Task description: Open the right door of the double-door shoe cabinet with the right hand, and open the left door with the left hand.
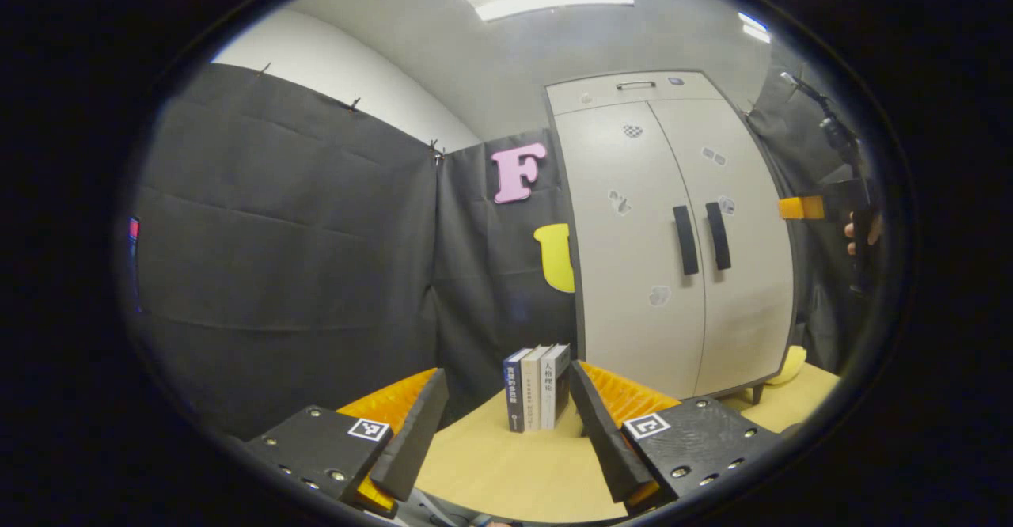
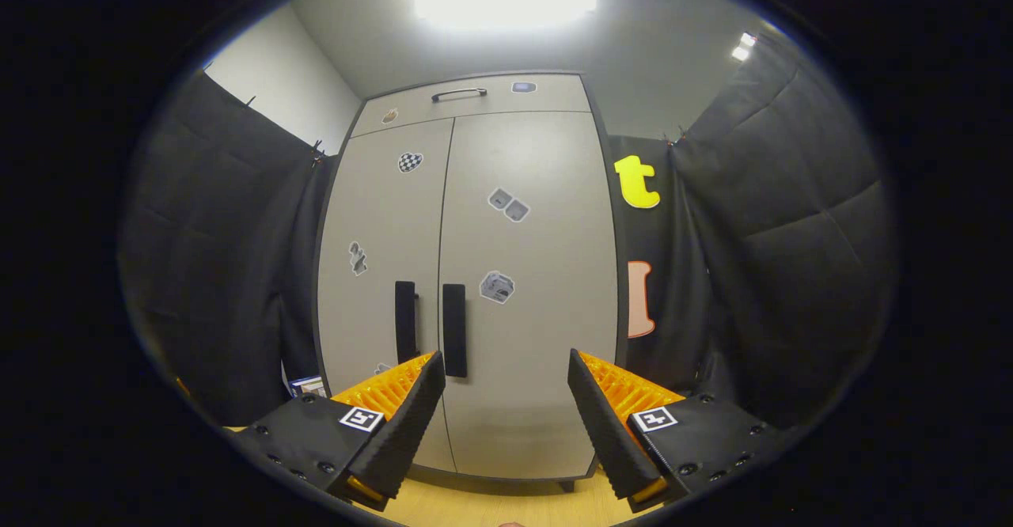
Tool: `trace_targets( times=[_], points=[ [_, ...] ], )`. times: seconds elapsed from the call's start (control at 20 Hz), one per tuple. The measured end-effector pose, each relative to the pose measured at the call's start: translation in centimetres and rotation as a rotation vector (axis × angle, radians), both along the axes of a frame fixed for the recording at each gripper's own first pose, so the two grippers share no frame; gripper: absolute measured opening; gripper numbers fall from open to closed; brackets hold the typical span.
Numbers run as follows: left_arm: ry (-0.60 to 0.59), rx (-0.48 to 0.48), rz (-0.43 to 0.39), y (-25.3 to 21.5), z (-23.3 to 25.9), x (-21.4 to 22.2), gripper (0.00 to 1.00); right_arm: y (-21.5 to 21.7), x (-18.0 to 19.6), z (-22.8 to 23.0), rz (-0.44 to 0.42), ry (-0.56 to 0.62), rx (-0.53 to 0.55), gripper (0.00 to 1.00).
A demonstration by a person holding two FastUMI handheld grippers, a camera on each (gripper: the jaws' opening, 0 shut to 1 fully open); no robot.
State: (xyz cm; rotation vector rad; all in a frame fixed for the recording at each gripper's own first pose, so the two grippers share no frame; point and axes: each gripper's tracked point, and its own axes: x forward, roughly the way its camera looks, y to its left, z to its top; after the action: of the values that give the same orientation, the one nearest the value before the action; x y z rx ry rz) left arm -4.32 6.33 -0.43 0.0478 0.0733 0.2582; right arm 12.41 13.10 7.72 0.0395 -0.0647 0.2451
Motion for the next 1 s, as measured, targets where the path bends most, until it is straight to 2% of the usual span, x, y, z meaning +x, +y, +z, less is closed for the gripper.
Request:
trace_targets(
  times=[1.0],
  points=[
    [0.057,0.002,0.121,5.4,-1.8,-2.8,0.91,8.8,10.6,-0.8,0.052,0.072,-0.06,0.98]
  ],
)
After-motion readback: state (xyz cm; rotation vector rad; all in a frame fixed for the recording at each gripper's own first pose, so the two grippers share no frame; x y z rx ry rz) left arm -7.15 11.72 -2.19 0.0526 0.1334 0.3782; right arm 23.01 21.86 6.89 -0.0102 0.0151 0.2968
